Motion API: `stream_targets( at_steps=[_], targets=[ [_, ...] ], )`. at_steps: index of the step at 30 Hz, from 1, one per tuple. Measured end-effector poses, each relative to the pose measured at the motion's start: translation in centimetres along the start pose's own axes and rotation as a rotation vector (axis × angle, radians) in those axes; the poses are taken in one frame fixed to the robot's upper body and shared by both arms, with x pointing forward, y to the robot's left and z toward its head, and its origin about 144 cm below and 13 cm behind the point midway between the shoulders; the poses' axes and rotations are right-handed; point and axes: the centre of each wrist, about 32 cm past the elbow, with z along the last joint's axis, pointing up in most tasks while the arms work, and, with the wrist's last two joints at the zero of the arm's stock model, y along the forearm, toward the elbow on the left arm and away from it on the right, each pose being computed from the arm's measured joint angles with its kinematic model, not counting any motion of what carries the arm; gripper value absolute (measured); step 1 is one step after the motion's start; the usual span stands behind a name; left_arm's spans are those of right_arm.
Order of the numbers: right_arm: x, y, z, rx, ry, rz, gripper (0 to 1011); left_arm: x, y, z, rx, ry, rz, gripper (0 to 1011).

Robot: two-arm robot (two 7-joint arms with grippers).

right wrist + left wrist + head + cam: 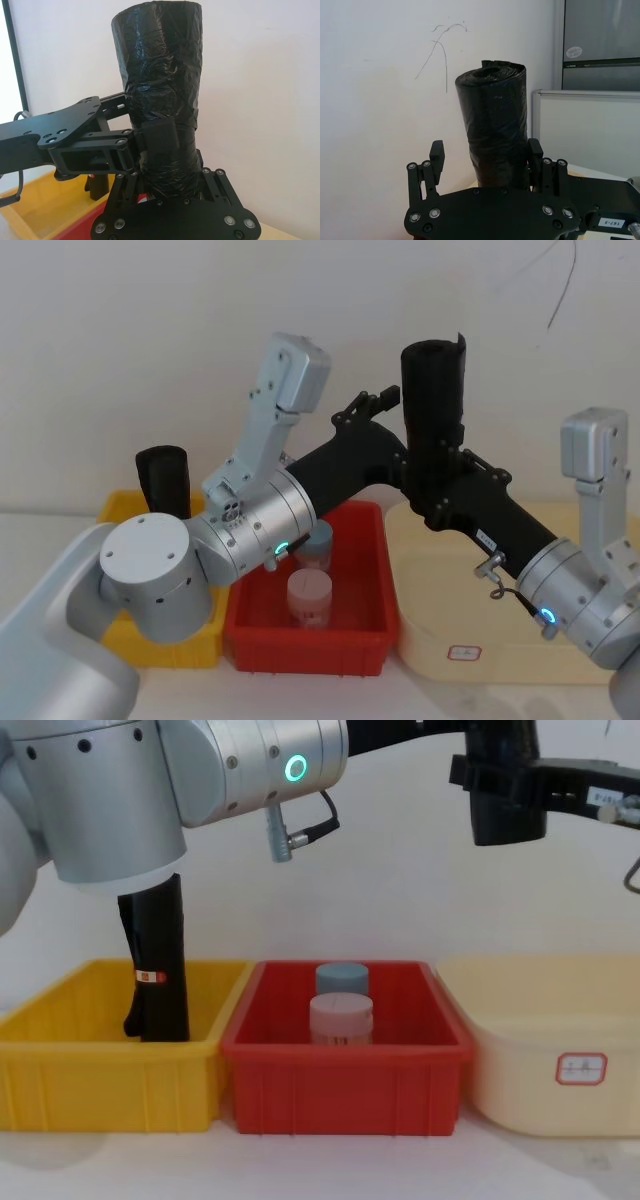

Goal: Pick up the garbage bag with the one hand and transfer it to the other hand.

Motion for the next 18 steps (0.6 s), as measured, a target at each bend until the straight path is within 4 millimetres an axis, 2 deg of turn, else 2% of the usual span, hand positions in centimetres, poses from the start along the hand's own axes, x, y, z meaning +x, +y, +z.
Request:
stream_targets(
  at_steps=[18],
  targets=[
    [1.6,-1.5,-0.4,-0.018,0.008,-0.136,507,0.0,0.0,0.0,0.0,0.0,0.0,1001]
  ],
)
